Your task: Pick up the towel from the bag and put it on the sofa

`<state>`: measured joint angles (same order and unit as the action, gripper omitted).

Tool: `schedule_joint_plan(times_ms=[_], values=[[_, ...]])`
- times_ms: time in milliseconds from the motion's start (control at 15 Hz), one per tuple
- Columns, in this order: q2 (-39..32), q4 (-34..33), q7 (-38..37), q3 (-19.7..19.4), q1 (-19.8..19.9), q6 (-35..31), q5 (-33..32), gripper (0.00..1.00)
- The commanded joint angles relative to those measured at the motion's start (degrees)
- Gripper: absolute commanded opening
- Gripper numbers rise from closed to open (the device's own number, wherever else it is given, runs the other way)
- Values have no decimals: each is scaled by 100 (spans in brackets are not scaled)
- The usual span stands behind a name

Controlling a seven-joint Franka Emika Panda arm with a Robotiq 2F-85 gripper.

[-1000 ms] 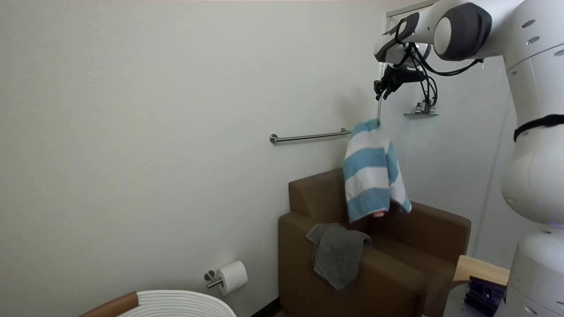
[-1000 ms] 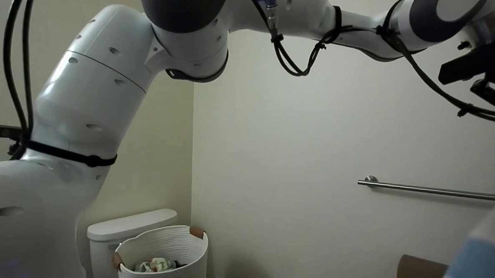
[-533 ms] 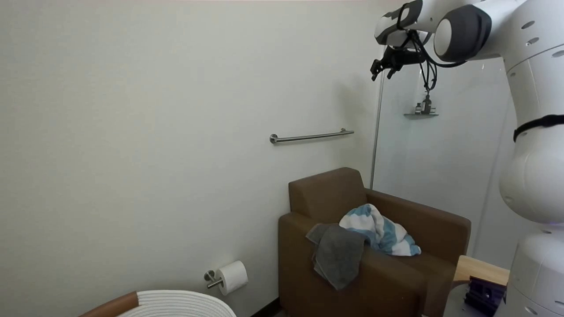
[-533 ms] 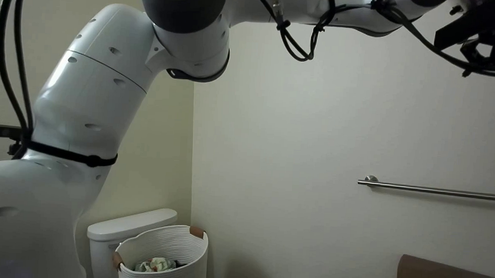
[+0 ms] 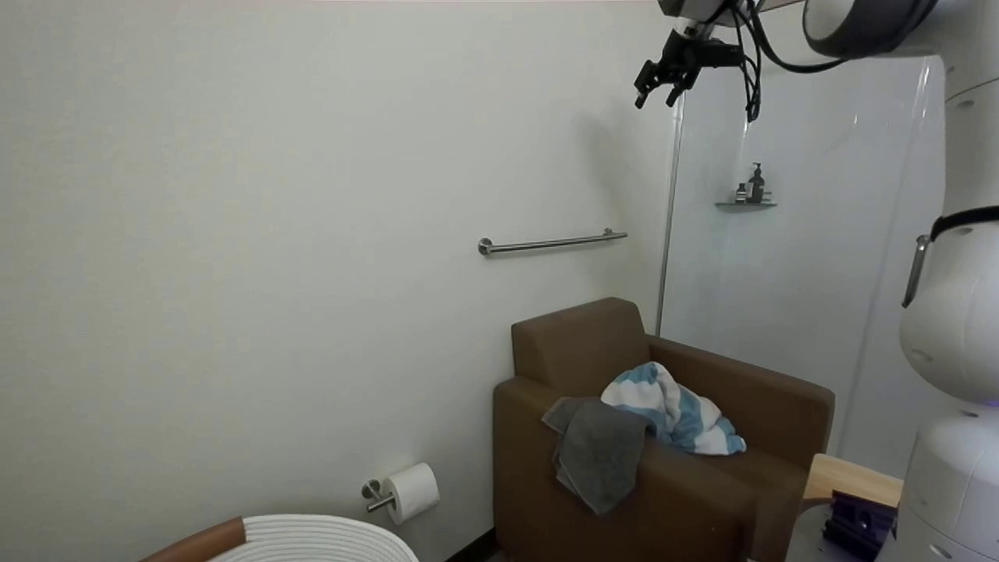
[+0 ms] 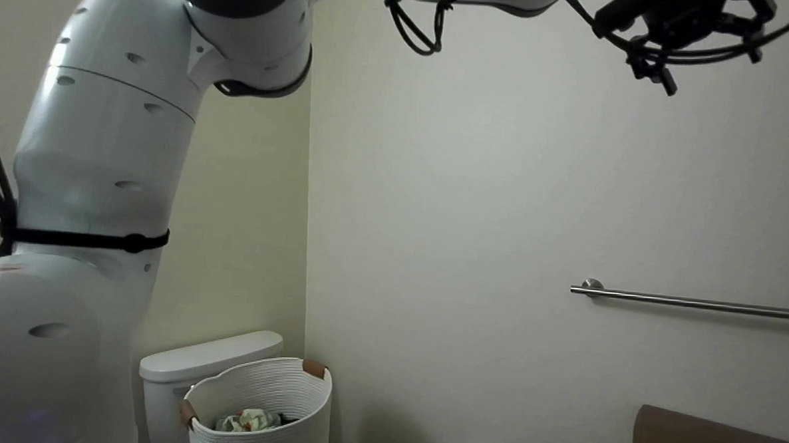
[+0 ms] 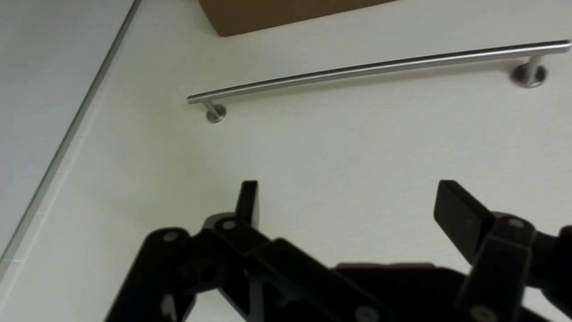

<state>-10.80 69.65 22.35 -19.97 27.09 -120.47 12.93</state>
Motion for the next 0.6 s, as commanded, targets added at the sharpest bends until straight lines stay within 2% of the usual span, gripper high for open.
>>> schedule_joint_plan(times_ms=[0, 400, 533], values=[[1191, 1067, 136, 229, -430, 937, -304, 100], [2319, 2673, 323, 608, -834, 2088, -630, 100], [2568, 3273, 419, 472, -1094, 2191, -695, 100]])
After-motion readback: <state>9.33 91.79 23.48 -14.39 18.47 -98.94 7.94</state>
